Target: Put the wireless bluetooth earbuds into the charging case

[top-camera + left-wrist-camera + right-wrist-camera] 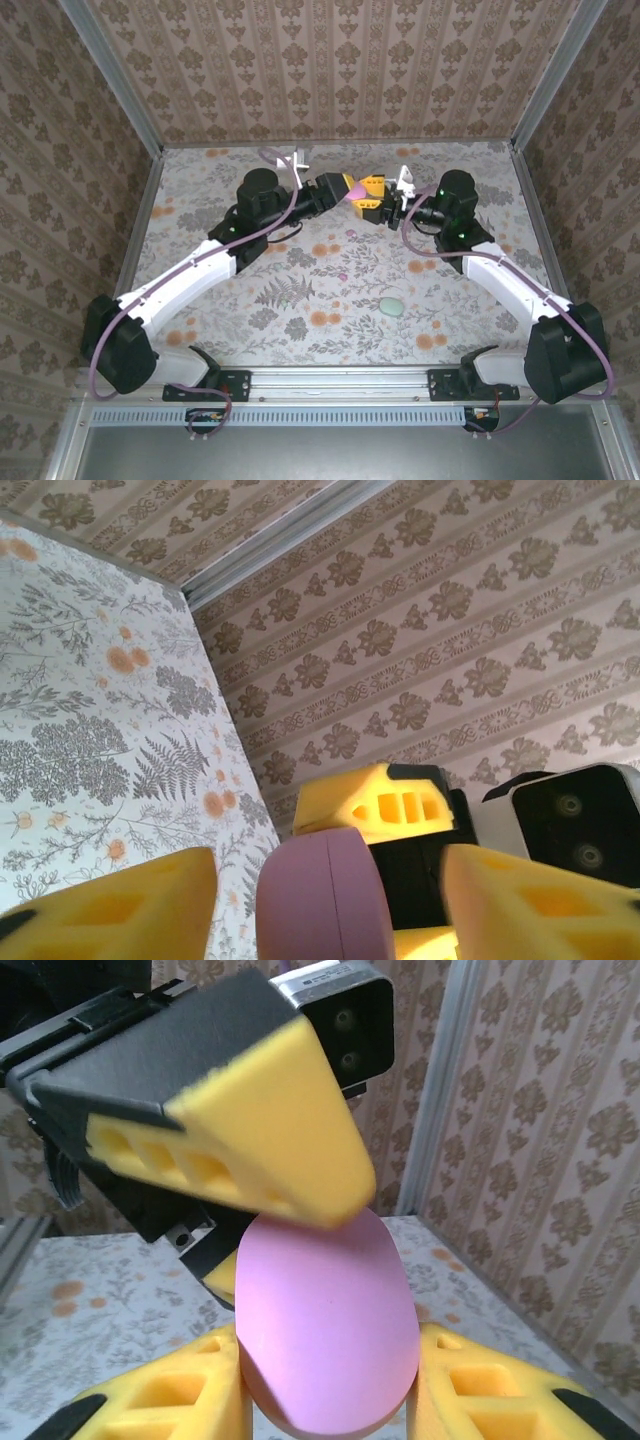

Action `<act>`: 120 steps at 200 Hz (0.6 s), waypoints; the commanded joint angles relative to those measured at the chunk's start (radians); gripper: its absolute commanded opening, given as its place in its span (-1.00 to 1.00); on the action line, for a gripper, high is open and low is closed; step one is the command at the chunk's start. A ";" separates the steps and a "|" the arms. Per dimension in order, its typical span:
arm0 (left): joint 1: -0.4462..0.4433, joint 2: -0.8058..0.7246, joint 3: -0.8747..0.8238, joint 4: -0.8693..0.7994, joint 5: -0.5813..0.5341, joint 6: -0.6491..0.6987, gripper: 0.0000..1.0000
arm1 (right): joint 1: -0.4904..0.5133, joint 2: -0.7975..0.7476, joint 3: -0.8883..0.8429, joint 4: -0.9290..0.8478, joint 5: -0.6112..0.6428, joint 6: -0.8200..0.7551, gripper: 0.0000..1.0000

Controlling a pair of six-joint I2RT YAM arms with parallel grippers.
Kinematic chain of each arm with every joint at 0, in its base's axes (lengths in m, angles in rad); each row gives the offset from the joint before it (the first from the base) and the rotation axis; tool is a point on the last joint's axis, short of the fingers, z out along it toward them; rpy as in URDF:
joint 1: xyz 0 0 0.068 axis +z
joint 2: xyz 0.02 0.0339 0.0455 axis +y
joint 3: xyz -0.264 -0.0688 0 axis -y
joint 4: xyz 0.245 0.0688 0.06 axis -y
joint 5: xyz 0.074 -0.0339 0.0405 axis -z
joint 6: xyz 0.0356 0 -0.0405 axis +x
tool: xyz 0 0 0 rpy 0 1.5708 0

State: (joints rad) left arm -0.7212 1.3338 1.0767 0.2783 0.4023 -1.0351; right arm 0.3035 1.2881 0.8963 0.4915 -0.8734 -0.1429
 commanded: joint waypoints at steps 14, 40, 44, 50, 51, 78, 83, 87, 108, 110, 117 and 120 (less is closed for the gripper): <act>0.003 -0.141 -0.054 0.013 -0.092 0.334 0.51 | -0.025 0.022 0.136 -0.205 -0.201 0.096 -0.34; 0.005 -0.228 -0.153 0.023 -0.122 0.626 0.53 | -0.029 0.064 0.238 -0.355 -0.323 0.109 -0.34; 0.005 -0.238 -0.165 0.023 -0.114 0.672 0.53 | -0.030 0.068 0.243 -0.360 -0.336 0.109 -0.35; 0.007 -0.252 -0.186 0.020 -0.109 0.730 0.53 | -0.029 0.071 0.246 -0.361 -0.346 0.109 -0.35; 0.007 -0.254 -0.191 0.021 -0.109 0.741 0.53 | -0.029 0.070 0.246 -0.360 -0.347 0.109 -0.35; 0.021 -0.293 -0.274 0.065 -0.049 0.903 0.52 | -0.029 0.075 0.251 -0.346 -0.362 0.103 -0.35; 0.026 -0.295 -0.278 0.067 -0.026 0.910 0.49 | -0.029 0.078 0.254 -0.348 -0.366 0.104 -0.35; 0.030 -0.296 -0.277 0.068 -0.003 0.913 0.47 | -0.029 0.080 0.258 -0.351 -0.370 0.101 -0.34; 0.040 -0.291 -0.249 0.076 0.139 0.913 0.42 | -0.029 0.083 0.266 -0.361 -0.391 0.094 -0.34; 0.040 -0.289 -0.245 0.075 0.148 0.913 0.42 | -0.027 0.082 0.266 -0.361 -0.391 0.093 -0.34; 0.040 -0.280 -0.235 0.067 0.173 0.918 0.42 | -0.027 0.081 0.265 -0.362 -0.390 0.091 -0.34; 0.040 -0.276 -0.232 0.064 0.179 0.920 0.41 | -0.026 0.079 0.265 -0.363 -0.390 0.088 -0.34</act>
State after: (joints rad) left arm -0.6853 1.0534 0.8021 0.3031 0.4313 -0.2062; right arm 0.2775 1.3655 1.1267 0.1486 -1.2037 -0.0479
